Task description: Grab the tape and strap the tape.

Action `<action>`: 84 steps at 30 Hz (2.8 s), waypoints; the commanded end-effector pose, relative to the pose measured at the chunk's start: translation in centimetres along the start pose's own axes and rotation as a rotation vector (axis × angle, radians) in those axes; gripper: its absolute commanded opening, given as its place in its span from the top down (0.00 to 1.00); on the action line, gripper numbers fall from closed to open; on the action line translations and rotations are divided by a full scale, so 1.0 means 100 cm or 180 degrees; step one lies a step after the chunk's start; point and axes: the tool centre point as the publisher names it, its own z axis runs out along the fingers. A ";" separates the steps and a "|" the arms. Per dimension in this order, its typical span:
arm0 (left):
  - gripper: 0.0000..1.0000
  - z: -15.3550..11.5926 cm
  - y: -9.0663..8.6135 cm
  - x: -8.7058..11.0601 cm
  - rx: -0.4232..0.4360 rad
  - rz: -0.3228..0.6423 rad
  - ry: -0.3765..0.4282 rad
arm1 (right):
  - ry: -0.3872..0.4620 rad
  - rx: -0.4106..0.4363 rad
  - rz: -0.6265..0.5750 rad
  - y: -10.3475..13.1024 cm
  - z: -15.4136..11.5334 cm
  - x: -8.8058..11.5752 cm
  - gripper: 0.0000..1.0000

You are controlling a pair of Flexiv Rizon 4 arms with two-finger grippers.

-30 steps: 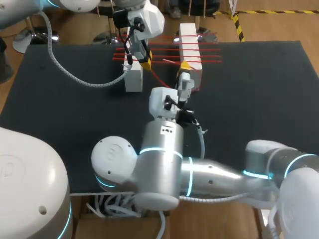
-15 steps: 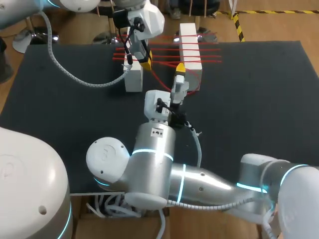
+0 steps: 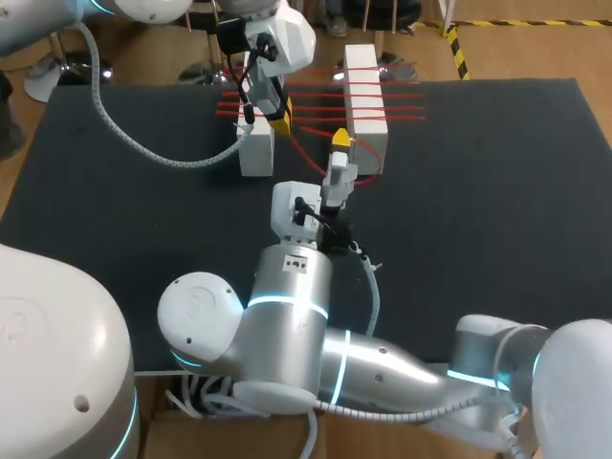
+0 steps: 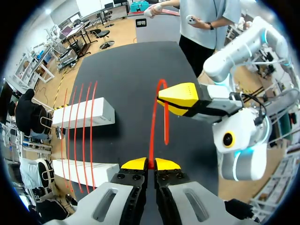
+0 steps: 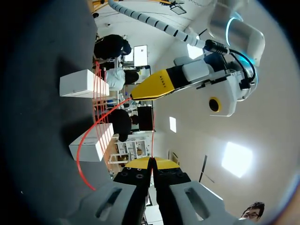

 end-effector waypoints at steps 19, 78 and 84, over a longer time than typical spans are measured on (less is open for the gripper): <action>1.00 -0.001 -0.001 0.000 -0.0014 -0.0004 0.0000 | -0.0048 0.0268 -0.0137 0.007 0.014 0.000 1.00; 1.00 -0.001 -0.001 0.000 -0.0014 -0.0004 0.0000 | -0.0092 0.0279 -0.0256 0.029 0.009 0.015 1.00; 1.00 -0.001 -0.001 0.000 -0.0014 -0.0004 0.0000 | -0.0104 0.0312 -0.0186 0.032 0.008 0.013 1.00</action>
